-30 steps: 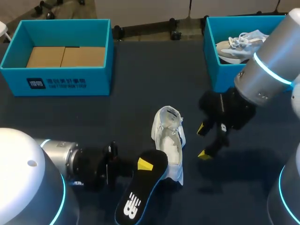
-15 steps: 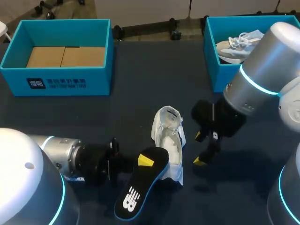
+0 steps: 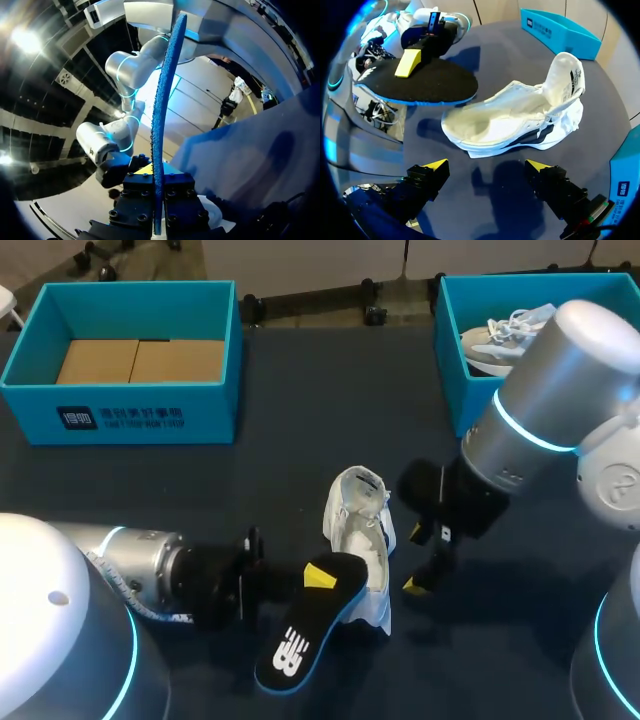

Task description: Take the shoe out of the shoebox, open the shoe tongue, remove and reinsert the insole, then place the shoe into the shoebox

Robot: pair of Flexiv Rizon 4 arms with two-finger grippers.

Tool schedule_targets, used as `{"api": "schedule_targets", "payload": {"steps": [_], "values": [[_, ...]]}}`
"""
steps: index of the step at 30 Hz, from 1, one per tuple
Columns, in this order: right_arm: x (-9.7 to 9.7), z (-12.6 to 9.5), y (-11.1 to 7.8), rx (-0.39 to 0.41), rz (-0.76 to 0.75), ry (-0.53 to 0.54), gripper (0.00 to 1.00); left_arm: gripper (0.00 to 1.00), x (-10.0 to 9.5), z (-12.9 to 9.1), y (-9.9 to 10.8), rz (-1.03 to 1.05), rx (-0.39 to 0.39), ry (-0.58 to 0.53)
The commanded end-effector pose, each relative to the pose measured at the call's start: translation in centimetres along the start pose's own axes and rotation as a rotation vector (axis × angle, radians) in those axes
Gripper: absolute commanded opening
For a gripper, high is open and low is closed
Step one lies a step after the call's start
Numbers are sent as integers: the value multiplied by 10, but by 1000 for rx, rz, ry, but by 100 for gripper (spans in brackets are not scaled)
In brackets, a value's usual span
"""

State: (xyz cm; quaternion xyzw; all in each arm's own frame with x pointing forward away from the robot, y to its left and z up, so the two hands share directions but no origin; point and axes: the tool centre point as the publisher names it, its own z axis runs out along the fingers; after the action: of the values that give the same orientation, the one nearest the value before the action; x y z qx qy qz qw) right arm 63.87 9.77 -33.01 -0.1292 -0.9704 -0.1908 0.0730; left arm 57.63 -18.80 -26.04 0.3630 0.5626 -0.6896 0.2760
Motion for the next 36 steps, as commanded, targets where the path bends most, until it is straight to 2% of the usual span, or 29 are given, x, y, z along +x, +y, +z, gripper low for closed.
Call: {"api": "schedule_targets", "payload": {"steps": [1, 21, 36], "values": [[-1, 4, 2, 3, 1, 0, 100, 0, -2, 4, 1, -20, -2, -4], [-1, 4, 2, 3, 1, 0, 100, 0, -7, 27, 24, -238, 10, -2], [-1, 4, 2, 3, 1, 0, 100, 0, 0, 33, 33, -274, -19, 5]]}}
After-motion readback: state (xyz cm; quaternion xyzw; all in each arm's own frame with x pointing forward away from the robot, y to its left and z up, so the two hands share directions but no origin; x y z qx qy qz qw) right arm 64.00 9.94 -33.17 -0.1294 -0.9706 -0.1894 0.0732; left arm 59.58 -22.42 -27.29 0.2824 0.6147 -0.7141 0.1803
